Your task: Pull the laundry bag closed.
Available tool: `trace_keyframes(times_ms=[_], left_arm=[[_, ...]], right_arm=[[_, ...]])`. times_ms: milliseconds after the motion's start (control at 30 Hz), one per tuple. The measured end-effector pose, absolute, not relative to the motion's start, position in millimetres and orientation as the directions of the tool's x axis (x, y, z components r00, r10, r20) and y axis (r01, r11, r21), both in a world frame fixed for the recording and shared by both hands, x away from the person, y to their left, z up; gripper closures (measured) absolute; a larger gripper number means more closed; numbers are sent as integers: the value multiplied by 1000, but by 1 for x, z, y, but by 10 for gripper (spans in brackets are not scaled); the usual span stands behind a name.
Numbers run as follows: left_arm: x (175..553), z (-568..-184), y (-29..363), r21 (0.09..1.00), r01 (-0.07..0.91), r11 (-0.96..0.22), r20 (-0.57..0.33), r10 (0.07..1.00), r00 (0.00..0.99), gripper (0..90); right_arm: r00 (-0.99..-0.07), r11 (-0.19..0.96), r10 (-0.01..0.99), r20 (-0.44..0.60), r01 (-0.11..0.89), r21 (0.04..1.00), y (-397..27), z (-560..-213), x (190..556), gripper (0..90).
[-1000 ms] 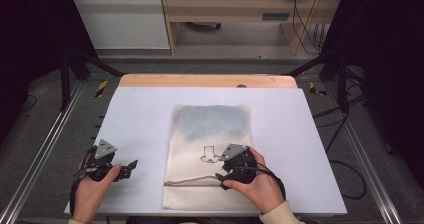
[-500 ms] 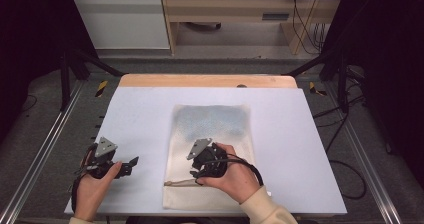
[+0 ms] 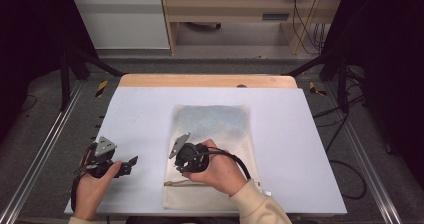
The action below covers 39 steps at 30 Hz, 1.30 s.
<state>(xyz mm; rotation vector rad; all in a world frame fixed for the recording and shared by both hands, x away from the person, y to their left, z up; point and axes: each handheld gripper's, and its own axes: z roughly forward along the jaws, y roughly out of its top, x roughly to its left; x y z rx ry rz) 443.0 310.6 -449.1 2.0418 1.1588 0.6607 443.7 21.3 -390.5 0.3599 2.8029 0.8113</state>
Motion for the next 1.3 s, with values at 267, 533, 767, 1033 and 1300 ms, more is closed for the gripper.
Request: trace_keyframes(times_ms=[267, 533, 767, 1033, 1300], left_arm=[[443, -446, 310, 772, 520, -366, 89, 872, 481, 82], [442, -444, 310, 772, 513, -375, 88, 863, 498, 90], [442, -444, 309, 768, 519, -374, 82, 862, 500, 90], [437, -443, 301, 764, 512, -394, 72, 840, 538, 90], [416, -438, 301, 778, 499, -381, 20, 810, 587, 91]], right_arm=[[-974, 813, 218, -65, 144, 565, 39, -407, 437, 778], [-980, 826, 197, -14, 159, 540, 55, -431, 435, 772], [-985, 846, 172, 15, 156, 511, 65, -441, 434, 737], [-985, 851, 175, 3, 153, 502, 64, -439, 434, 818], [-988, 842, 150, -18, 118, 526, 61, -411, 434, 819]])
